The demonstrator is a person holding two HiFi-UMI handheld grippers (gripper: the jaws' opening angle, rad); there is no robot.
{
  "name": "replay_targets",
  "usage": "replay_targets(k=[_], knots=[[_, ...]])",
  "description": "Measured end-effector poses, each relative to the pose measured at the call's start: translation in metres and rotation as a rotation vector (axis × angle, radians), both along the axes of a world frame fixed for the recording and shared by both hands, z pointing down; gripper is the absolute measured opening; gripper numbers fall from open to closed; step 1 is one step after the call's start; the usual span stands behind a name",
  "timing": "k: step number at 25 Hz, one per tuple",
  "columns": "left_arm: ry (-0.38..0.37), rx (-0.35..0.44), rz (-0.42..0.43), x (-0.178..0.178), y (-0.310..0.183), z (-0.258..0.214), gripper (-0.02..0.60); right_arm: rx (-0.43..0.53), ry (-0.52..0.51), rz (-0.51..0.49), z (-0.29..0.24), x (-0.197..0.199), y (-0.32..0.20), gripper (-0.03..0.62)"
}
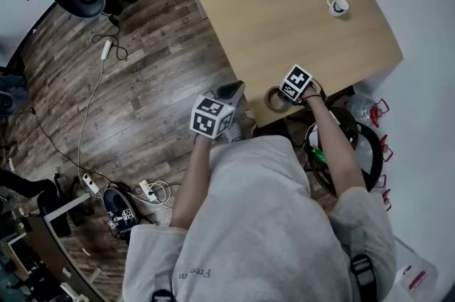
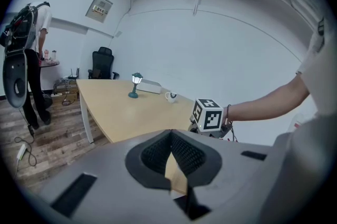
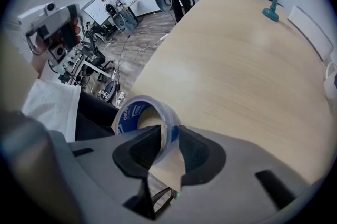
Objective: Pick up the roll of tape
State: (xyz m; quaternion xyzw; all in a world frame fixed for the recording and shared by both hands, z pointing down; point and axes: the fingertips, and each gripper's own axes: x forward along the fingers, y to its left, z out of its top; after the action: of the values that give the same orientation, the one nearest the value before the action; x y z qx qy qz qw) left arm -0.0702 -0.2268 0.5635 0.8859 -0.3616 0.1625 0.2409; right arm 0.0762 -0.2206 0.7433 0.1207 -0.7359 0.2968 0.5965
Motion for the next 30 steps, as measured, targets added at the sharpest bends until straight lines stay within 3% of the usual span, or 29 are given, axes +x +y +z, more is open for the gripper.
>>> replay_targets(k=[30], knots=[[-0.026, -0.026, -0.012, -0.015, 0.002, 0.012, 0.006, 0.041, 0.031, 0.013, 0.001, 0.002, -0.008, 0.046]])
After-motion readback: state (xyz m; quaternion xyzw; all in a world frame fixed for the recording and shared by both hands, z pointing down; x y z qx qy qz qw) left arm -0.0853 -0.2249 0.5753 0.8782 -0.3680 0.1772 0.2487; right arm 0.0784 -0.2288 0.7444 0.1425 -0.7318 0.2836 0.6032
